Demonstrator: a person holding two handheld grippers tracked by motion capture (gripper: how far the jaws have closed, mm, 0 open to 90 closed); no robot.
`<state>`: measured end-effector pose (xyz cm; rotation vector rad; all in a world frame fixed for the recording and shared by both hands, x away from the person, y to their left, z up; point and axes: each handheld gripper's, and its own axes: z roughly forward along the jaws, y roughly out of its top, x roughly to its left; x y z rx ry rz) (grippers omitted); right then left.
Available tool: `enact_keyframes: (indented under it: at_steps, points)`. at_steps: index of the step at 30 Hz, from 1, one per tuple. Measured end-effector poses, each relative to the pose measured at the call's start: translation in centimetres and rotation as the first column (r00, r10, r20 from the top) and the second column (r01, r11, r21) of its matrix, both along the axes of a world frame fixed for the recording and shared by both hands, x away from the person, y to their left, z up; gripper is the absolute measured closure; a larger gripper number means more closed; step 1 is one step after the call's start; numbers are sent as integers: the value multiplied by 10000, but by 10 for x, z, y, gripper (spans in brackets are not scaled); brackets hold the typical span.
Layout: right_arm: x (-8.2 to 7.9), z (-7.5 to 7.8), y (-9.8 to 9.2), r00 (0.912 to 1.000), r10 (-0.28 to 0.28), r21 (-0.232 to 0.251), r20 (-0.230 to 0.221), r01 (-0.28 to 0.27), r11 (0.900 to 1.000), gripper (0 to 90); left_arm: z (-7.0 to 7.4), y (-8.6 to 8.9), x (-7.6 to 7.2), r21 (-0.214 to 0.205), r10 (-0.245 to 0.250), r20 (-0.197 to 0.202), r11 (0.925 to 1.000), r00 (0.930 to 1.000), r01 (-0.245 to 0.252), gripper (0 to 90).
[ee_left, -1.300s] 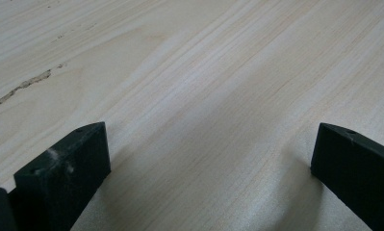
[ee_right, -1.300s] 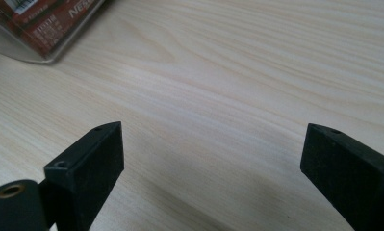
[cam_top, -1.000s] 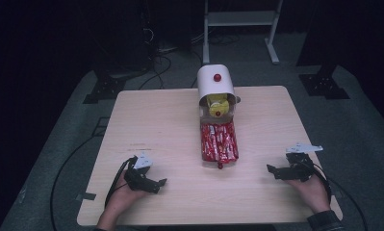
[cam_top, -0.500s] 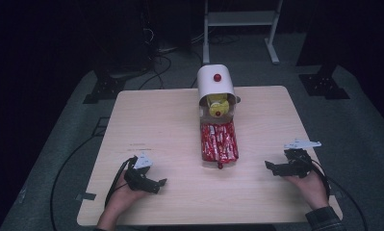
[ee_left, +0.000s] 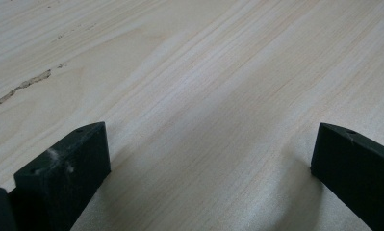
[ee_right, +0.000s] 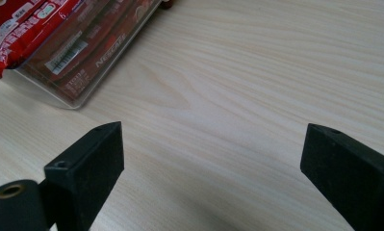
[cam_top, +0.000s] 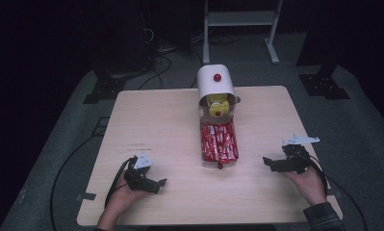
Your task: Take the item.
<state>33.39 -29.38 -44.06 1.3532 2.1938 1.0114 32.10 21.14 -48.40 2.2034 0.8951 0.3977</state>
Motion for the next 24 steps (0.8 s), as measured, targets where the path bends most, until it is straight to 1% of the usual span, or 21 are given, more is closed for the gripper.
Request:
enact_keyframes:
  at_steps: [2, 7, 13, 15, 19, 24]
  points:
    - [1, 1, 1, 10000, 20, -13, -84, -21, 10000, 72, 0, 0, 0, 2, 0, -1, 10000, 10000, 0, 0]
    - [3, 5, 2, 10000, 45, 24, -25, -45, 10000, 72, 0, 0, 0, 23, -2, -23, 10000, 10000, 2, 0]
    - [5, 9, 6, 9999, 147, 25, -53, -147, 9999, 72, 0, 0, 0, 23, -4, -25, 10000, 10000, 4, 0]
    - [7, 10, 9, 9998, 218, 188, -46, -218, 9996, 72, 0, 0, 0, 21, -5, -22, 10000, 10000, 5, 0]
    - [9, 11, 13, 9995, 287, 133, -125, -286, 9995, 72, 0, 0, 0, 20, -4, -24, 10000, 10000, 4, 0]
    - [10, 14, 17, 9993, 360, 145, -83, -359, 9993, 72, 0, 0, 0, 20, -5, -24, 10000, 10000, 5, 0]
